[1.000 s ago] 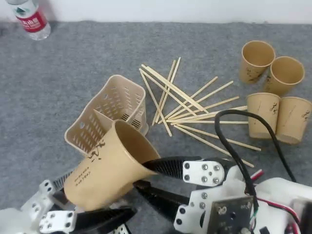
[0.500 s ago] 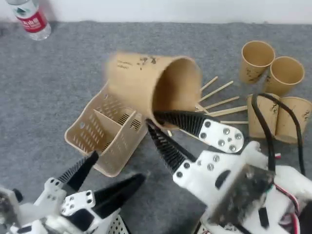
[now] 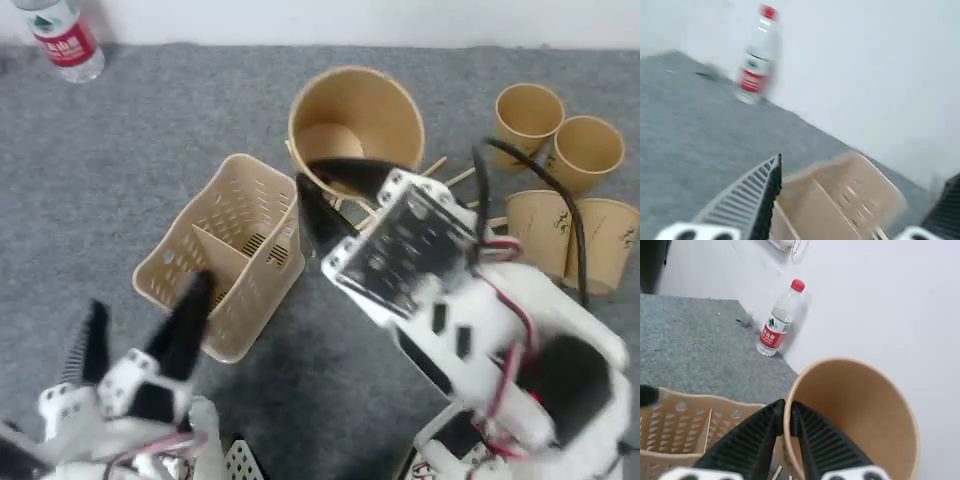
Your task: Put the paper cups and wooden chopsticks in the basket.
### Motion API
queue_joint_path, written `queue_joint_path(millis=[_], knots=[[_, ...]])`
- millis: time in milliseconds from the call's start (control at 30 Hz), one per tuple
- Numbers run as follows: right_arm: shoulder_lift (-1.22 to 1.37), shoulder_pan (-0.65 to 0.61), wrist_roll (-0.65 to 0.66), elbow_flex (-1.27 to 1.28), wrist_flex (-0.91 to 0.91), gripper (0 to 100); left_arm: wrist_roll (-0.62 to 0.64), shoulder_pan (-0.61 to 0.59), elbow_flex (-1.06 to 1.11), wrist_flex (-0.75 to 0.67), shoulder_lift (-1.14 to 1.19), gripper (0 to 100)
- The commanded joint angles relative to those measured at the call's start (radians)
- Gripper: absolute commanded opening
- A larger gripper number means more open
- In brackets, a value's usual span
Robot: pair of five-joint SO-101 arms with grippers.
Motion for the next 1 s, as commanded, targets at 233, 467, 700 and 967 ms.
queue_joint_path(millis=[233, 467, 700, 967], knots=[[0.28, -0.039, -0.011, -0.169, -0.048, 0.8, -0.058, -0.473, 0.438, -0.365, -0.009, 45], [0.427, -0.122, -0.017, -0.324, 0.071, 0.8, -0.058, -0.477, 0.613, -0.336, -0.008, 45], [0.501, -0.124, -0.075, -0.333, 0.116, 0.8, -0.057, -0.566, 0.665, -0.299, -0.008, 45], [0.507, -0.208, -0.084, -0.338, 0.116, 0.8, -0.057, -0.588, 0.763, -0.362, -0.008, 45]])
